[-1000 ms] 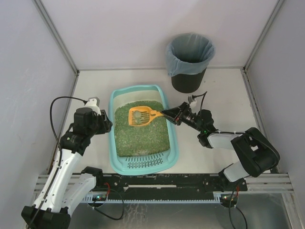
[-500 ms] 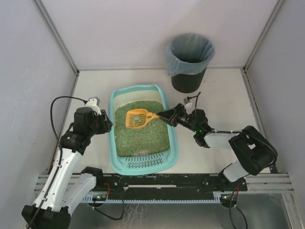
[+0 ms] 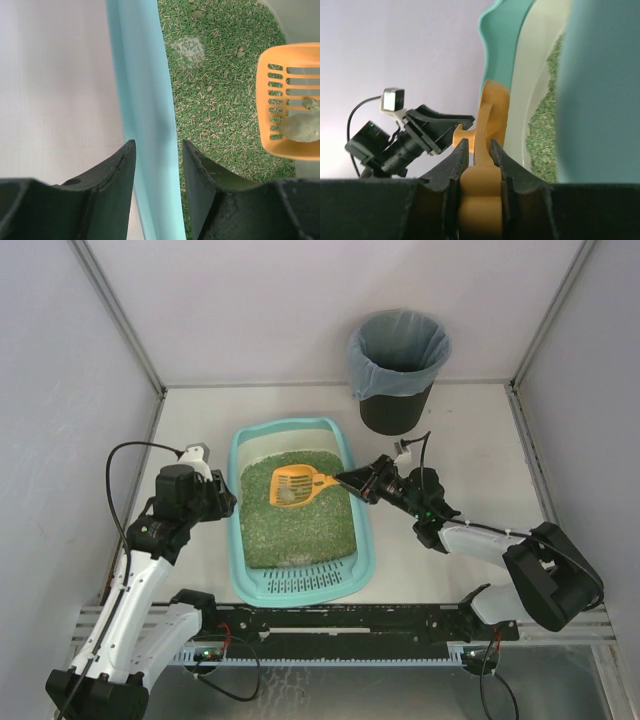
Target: Clean the litter box
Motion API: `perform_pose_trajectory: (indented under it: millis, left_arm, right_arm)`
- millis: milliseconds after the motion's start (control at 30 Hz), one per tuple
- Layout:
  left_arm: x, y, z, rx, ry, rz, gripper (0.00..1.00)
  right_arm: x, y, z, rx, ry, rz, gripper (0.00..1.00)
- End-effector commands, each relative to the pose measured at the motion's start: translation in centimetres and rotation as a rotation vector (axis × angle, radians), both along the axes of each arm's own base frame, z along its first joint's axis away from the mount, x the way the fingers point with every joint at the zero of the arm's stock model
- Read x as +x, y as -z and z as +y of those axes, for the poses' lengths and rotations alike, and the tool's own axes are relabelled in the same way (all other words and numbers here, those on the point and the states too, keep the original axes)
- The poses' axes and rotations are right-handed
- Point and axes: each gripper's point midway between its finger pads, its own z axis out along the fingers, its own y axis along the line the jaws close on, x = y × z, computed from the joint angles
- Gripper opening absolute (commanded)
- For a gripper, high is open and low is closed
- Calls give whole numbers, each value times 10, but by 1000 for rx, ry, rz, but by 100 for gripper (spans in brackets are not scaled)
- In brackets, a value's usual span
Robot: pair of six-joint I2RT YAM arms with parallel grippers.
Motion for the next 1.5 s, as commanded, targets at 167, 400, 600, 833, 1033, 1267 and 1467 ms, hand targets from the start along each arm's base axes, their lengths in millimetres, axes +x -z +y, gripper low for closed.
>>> perform_pose_trajectory:
  millis: [167,400,600,833,1033,1267,1467]
  left_arm:
    - [2,0,-1,-13,3,-13,47]
    - [3,0,-2,-15,6,-10,47]
    - [2,0,-1,-16,4,-16,48]
    - [2,0,-2,-17,6,-15,47]
    - [2,-1,-2,-18,6,-18,47]
    - [2,-2,-2,-21,8,-23,47]
    - [2,-2,-3,-22,11,-23,47]
  right_arm:
    - [10,-7,-10,100,28,16,0]
    - [3,-42,7,104,-74,-67,0]
    - [25,-75,-25,98,74,-68,0]
    - [66,-151,-78,119,344,-130,0]
    - [117,-185,-151,107,644,-154,0]
    - [164,-201,-222,-134,958,-281,0]
    - [192,-207,-245,-471,1044,-409,0]
